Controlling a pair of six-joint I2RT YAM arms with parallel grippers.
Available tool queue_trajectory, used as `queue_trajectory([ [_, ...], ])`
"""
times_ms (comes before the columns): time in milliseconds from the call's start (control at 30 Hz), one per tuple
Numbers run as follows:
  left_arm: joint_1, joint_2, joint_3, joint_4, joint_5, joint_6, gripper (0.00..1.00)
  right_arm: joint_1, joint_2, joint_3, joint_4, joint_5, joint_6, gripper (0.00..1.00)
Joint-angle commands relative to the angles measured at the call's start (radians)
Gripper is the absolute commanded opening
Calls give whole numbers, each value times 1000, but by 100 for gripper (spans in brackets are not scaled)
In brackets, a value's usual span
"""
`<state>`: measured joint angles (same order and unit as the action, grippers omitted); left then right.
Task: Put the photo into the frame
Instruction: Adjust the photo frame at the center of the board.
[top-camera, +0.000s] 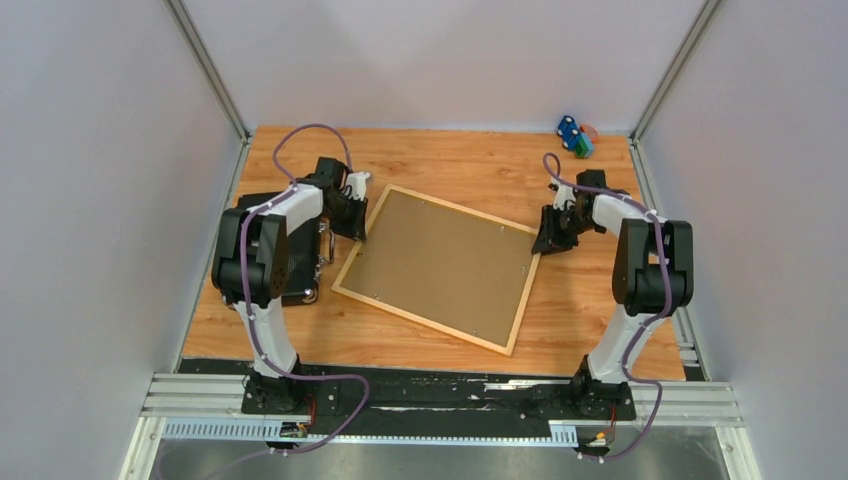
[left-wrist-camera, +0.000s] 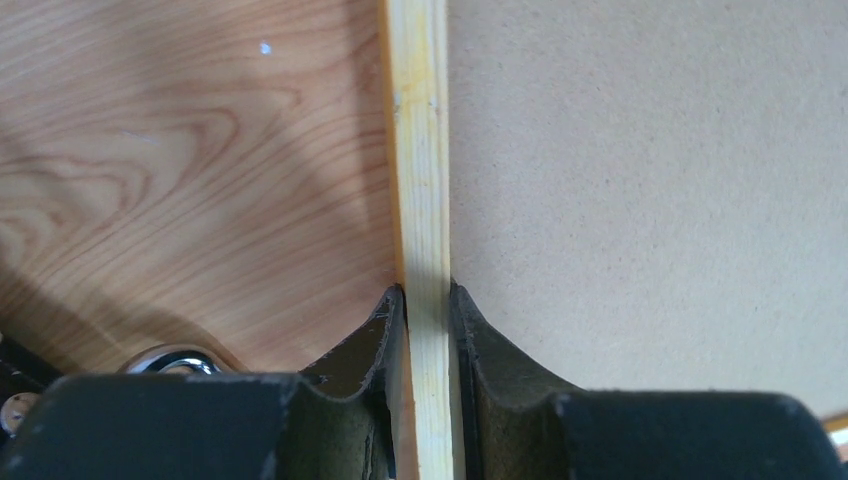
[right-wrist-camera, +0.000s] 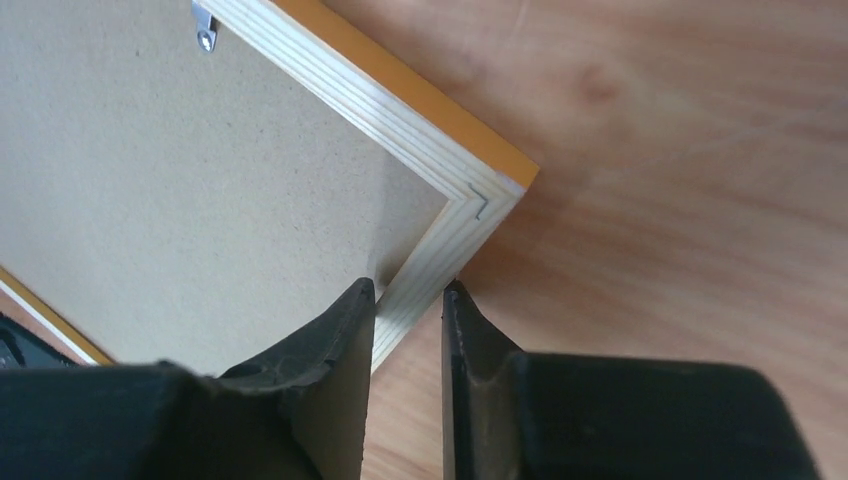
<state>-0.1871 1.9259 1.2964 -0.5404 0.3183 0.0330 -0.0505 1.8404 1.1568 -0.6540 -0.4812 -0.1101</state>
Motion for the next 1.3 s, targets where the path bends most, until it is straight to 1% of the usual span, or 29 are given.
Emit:
queue_trajectory([
  [0, -20, -6, -65, -100, 163, 81, 6, 6, 96, 132, 67, -12, -12, 20],
  [100, -21, -16, -78, -143, 223, 138, 7, 8, 166, 220, 63, -17, -27, 19],
  [200, -29, -27, -84, -179, 266, 209, 7, 7, 235, 309, 45, -48, -46, 20],
  [300, -34, -47, -90, -219, 291, 262, 9, 8, 292, 387, 31, -67, -60, 29],
  [400, -39, -59, -92, -251, 318, 311, 10, 8, 326, 442, 25, -66, -81, 41],
  [467, -40, -68, -99, -253, 306, 302, 8, 8, 337, 469, 22, -61, -87, 49],
  [500, -41, -73, -106, -245, 297, 296, 8, 8, 338, 475, 19, -60, -88, 55],
  [533, -40, -75, -108, -241, 282, 279, 6, 8, 333, 475, 16, -60, -91, 58],
  [567, -40, -79, -114, -237, 278, 271, 5, 7, 325, 472, 14, -58, -93, 64],
  [667, -40, -91, -129, -209, 246, 211, 0, 5, 284, 440, 12, -49, -101, 72],
  [733, -40, -95, -137, -193, 220, 172, 0, 2, 246, 404, 11, -39, -104, 74],
  [900, -40, -97, -143, -173, 170, 138, 0, -3, 146, 276, 13, -6, -102, 75],
  [1133, -41, -103, -152, -151, 158, 117, 0, -3, 20, 103, 19, 7, -103, 77],
  [1267, -40, -101, -152, -141, 149, 111, 0, -3, -38, 22, 20, 45, -120, 79],
])
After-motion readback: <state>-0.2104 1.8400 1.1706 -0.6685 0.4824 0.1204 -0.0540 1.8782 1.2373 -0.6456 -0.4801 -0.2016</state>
